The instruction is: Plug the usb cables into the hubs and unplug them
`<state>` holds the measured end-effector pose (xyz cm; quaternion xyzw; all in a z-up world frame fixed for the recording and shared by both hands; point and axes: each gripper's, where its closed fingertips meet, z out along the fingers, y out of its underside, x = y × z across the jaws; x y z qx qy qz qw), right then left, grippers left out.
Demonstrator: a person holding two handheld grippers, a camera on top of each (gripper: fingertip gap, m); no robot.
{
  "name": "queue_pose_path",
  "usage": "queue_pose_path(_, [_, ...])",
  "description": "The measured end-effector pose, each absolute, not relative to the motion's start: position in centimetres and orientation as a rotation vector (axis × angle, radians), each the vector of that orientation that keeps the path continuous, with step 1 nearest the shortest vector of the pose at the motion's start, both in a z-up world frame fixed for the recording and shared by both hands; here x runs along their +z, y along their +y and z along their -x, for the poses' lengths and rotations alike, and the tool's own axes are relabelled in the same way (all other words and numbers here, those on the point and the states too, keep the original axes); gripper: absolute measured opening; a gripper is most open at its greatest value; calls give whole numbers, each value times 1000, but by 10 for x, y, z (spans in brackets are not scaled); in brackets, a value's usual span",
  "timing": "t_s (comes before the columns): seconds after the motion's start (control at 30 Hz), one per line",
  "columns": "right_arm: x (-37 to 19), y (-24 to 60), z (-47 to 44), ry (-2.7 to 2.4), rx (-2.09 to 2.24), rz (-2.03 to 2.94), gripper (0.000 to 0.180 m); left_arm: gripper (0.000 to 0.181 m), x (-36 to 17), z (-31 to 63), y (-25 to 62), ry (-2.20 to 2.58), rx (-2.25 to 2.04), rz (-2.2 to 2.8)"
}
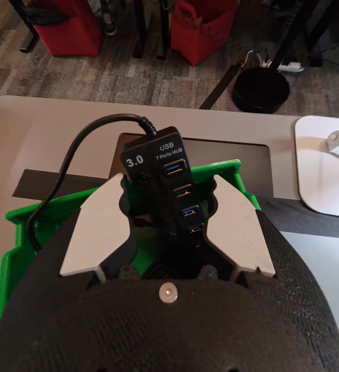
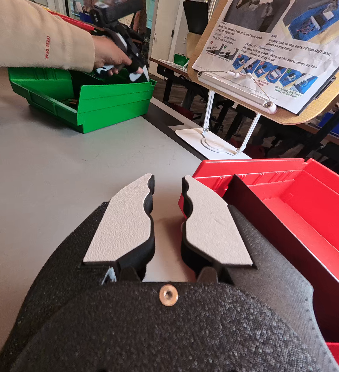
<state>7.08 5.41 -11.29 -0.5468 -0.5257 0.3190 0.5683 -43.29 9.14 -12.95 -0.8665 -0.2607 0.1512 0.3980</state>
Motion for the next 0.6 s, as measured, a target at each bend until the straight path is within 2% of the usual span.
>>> queue_pose_path(0.07, [-113, 54, -71, -1235, 741, 1282, 25, 81, -131, 433, 92, -643, 443, 2213])
queue_pose_path(0.17, [-112, 56, -75, -1223, 731, 1285, 24, 73, -128, 437, 85, -671, 453, 2175])
queue_pose_path(0.3, [-112, 60, -77, -1186, 778, 1318, 24, 78, -127, 436, 71, -779, 352, 2131])
queue_pose_path(0.4, [-113, 59, -74, -1181, 821, 1339, 24, 88, -152, 420, 75, -812, 201, 2266])
queue_pose_path(0.5, [-113, 57, -76, -1196, 786, 1321, 24, 79, -163, 410, 85, -791, 159, 2351])
queue_pose_path(0.53, [-112, 57, -77, -1197, 777, 1314, 24, 82, -165, 409, 87, -781, 169, 2384])
queue_pose_path(0.6, [-111, 57, -77, -1194, 787, 1315, 23, 70, -167, 409, 89, -758, 184, 2409])
